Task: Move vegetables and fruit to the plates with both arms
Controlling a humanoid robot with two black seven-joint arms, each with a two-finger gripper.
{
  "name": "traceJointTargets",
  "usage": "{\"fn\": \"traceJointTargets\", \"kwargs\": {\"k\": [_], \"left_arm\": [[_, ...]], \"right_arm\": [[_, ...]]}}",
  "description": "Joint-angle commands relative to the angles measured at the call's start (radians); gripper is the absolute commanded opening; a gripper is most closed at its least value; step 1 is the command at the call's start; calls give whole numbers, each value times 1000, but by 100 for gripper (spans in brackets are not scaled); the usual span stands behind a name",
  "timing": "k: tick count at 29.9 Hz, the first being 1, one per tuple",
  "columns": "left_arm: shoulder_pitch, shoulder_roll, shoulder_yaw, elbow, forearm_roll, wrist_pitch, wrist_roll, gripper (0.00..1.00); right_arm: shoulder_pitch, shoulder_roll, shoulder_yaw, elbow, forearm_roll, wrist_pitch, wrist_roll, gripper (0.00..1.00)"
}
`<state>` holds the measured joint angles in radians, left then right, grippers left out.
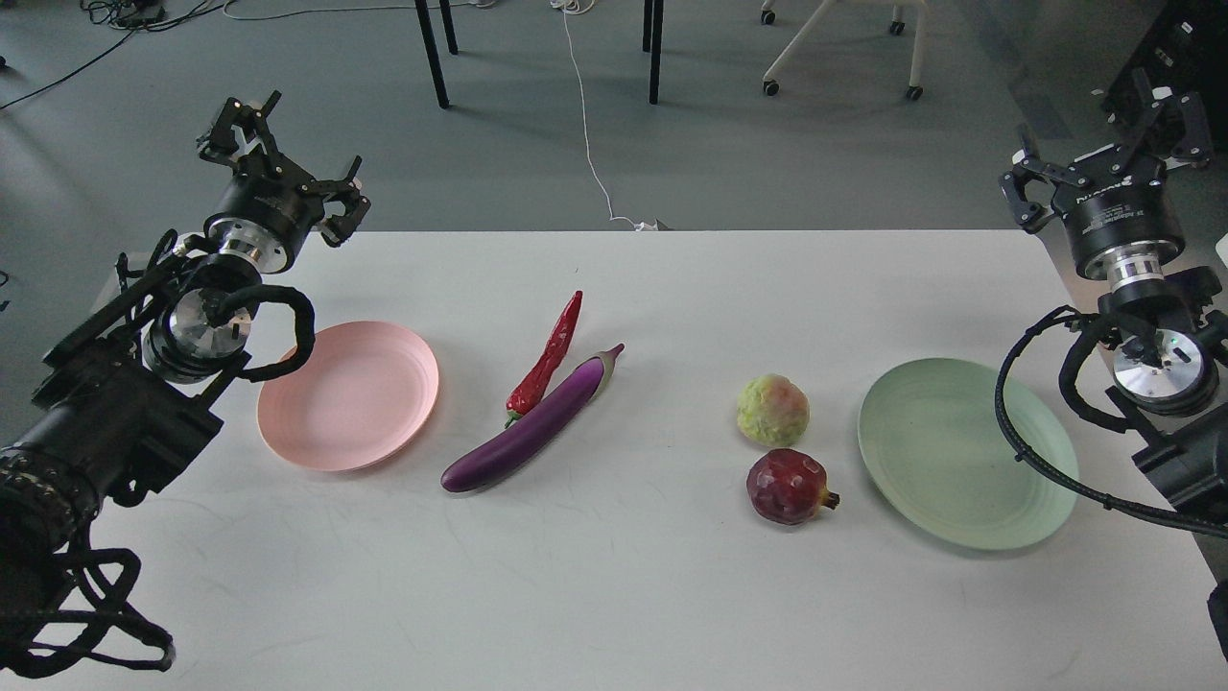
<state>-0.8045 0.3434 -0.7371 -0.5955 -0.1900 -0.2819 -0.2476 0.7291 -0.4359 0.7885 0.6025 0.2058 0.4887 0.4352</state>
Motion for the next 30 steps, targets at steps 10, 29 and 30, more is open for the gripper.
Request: {"fn": "traceJointTargets", "kwargs": {"k": [10,29,30], "left_arm": [[-2,14,-1,-9,3,-2,-2,98],[-1,105,-2,-63,3,-34,-4,98],[-1,105,-2,-63,3,-37,-4,98]], "right_arm": [[82,-86,-58,20,-35,0,-39,99],[825,19,-1104,187,-512,-10,-79,97],[863,20,-1152,218,-529,-13,-79,97]]}}
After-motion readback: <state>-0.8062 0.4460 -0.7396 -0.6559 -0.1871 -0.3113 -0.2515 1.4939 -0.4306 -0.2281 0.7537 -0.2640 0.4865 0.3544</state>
